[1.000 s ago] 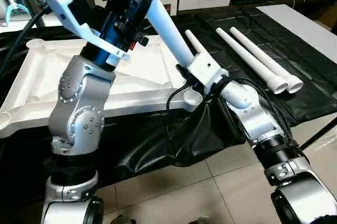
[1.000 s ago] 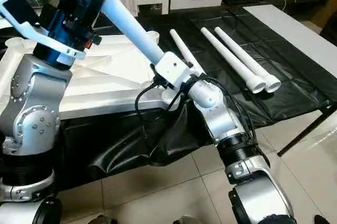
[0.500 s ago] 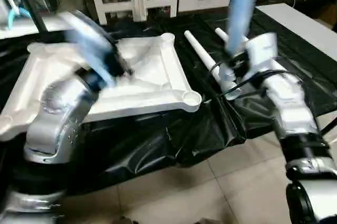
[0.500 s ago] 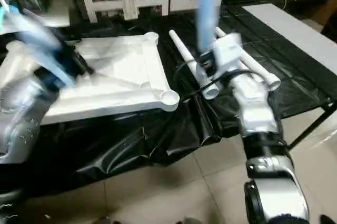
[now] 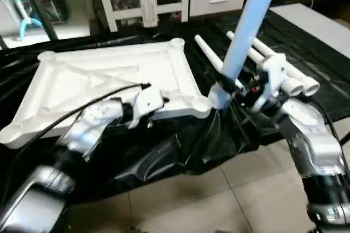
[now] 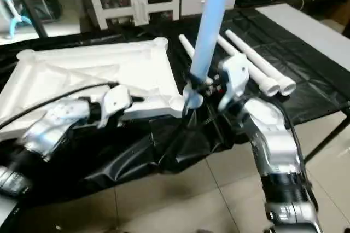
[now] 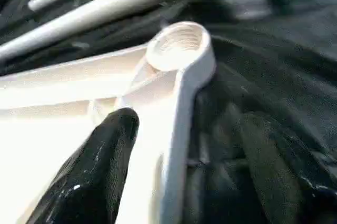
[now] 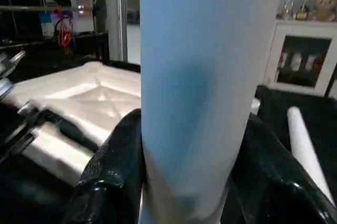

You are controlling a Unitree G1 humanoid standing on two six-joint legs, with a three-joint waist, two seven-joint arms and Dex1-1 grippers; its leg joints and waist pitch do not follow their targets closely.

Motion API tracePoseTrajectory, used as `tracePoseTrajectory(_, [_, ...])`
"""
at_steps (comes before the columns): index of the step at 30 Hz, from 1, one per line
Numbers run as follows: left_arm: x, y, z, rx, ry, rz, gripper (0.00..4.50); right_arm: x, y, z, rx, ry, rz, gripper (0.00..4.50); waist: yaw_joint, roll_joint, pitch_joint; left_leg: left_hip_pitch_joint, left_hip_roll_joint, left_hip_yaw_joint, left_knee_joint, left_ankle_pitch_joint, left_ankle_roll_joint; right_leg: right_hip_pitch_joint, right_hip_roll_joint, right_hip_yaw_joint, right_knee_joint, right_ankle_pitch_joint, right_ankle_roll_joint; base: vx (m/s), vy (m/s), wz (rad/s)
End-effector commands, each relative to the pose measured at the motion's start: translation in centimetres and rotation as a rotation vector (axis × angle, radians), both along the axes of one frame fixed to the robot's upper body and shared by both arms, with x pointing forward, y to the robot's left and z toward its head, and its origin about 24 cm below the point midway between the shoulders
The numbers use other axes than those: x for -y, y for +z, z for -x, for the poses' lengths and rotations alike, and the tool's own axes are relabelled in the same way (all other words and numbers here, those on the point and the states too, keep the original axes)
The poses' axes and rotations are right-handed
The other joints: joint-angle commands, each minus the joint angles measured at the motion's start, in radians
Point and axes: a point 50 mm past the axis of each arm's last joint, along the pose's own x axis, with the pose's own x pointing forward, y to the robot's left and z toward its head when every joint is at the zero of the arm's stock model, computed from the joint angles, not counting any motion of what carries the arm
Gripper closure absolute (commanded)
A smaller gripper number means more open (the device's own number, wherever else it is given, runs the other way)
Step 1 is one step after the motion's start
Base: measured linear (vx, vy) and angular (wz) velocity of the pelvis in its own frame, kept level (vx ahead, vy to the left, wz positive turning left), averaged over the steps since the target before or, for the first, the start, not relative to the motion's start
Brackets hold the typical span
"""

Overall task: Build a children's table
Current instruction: Insert table leg to table base

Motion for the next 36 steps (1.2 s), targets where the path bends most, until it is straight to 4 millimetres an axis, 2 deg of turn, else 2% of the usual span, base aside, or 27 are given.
tracePoseTrajectory(1, [-0.6,0.2,-0.6,0.013,0.016,-0.037,1.07,0.1,0.8,0.4,0.015,0.004,0.0,2.66,0.002,-0.006,-0.092,0.007,-0.018,0.007,-0.055,-0.08,0.021,0.084,-0.044,0.039,-0.077,0.103,-0.227,0.0,0.0,0.0])
tracePoseTrajectory(3, [-0.8,-0.1,-0.7,0.0,0.001,-0.062,1.07,0.2,0.8,0.6,0.008,0.004,0.002,2.66,0.001,-0.008,-0.094,0.005,-0.02,0.006,-0.054,-0.061,0.032,0.085,-0.043,0.038,-0.075,0.122,-0.223,0.0,0.0,0.0])
tracePoseTrajectory(4, [-1.0,-0.4,-0.8,-0.005,0.006,-0.086,1.07,0.2,0.9,0.6,0.006,0.004,0.003,2.66,-0.001,-0.012,-0.094,0.002,-0.021,0.006,-0.054,-0.049,0.037,0.087,-0.043,0.038,-0.074,0.133,-0.222,0.0,0.0,0.0])
tracePoseTrajectory(7, [-2.0,-1.1,-1.2,-0.042,0.03,-0.151,1.07,0.2,0.9,0.7,-0.004,0.002,0.003,2.66,-0.002,-0.008,-0.094,0.005,-0.022,0.006,-0.053,-0.044,0.05,0.084,-0.042,0.038,-0.077,0.14,-0.22,0.0,0.0,0.0])
tracePoseTrajectory(8, [-2.4,-1.2,-1.3,-0.053,0.042,-0.164,1.07,0.2,0.9,0.7,-0.006,0.002,0.003,2.66,-0.002,-0.01,-0.095,0.006,-0.02,0.006,-0.055,-0.045,0.049,0.085,-0.044,0.038,-0.075,0.145,-0.225,0.0,0.0,0.0])
tracePoseTrajectory(13, [-4.6,-1.6,-1.6,-0.101,0.104,-0.221,1.54,0.2,1.0,0.8,-0.015,0.0,0.009,2.66,0.001,-0.01,-0.093,0.008,-0.016,0.006,-0.057,-0.057,0.046,0.082,-0.048,0.038,-0.076,0.134,-0.238,0.0,0.0,0.0])
tracePoseTrajectory(14, [-4.6,-1.6,-1.6,-0.101,0.104,-0.221,1.54,0.2,1.0,0.8,-0.015,0.0,0.009,2.66,0.001,-0.009,-0.092,0.009,-0.016,0.006,-0.057,-0.059,0.047,0.081,-0.046,0.037,-0.077,0.129,-0.238,0.0,0.0,0.0])
tracePoseTrajectory(16, [-5.2,-1.8,-1.6,-0.105,0.129,-0.227,1.79,0.2,1.0,0.8,-0.019,0.005,0.011,2.66,0.004,-0.016,-0.091,0.009,-0.015,0.007,-0.058,-0.063,0.045,0.082,-0.047,0.038,-0.077,0.115,-0.239,0.0,0.0,0.0])
tracePoseTrajectory(17, [-5.3,-1.8,-1.6,-0.107,0.133,-0.224,1.89,0.1,1.0,0.7,-0.02,0.009,0.012,2.66,0.006,-0.013,-0.091,0.009,-0.015,0.007,-0.058,-0.06,0.045,0.081,-0.048,0.038,-0.077,0.114,-0.238,0.0,0.0,0.0])
tracePoseTrajectory(22, [-5.8,-2.2,-1.5,-0.139,0.129,-0.225,2.26,-0.1,1.1,0.6,-0.021,0.018,0.021,2.66,0.014,-0.02,-0.091,0.008,-0.015,0.009,-0.058,-0.049,0.05,0.081,-0.051,0.039,-0.077,0.116,-0.234,0.0,0.0,0.0])
tracePoseTrajectory(31, [-5.4,-2.8,-1.2,-0.162,0.1,-0.217,2.85,-0.4,1.1,0.4,-0.022,0.032,0.027,2.66,0.021,-0.019,-0.089,0.008,-0.013,0.008,-0.059,-0.046,0.05,0.078,-0.054,0.039,-0.076,0.106,-0.231,0.0,0.0,0.0])
tracePoseTrajectory(36, [-5.6,-3.0,-1.2,-0.186,0.114,-0.238,3.29,-0.5,1.0,0.5,-0.022,0.035,0.028,2.66,0.019,-0.016,-0.09,0.007,-0.013,0.007,-0.059,-0.047,0.046,0.079,-0.053,0.039,-0.076,0.104,-0.227,0.0,0.0,0.0])
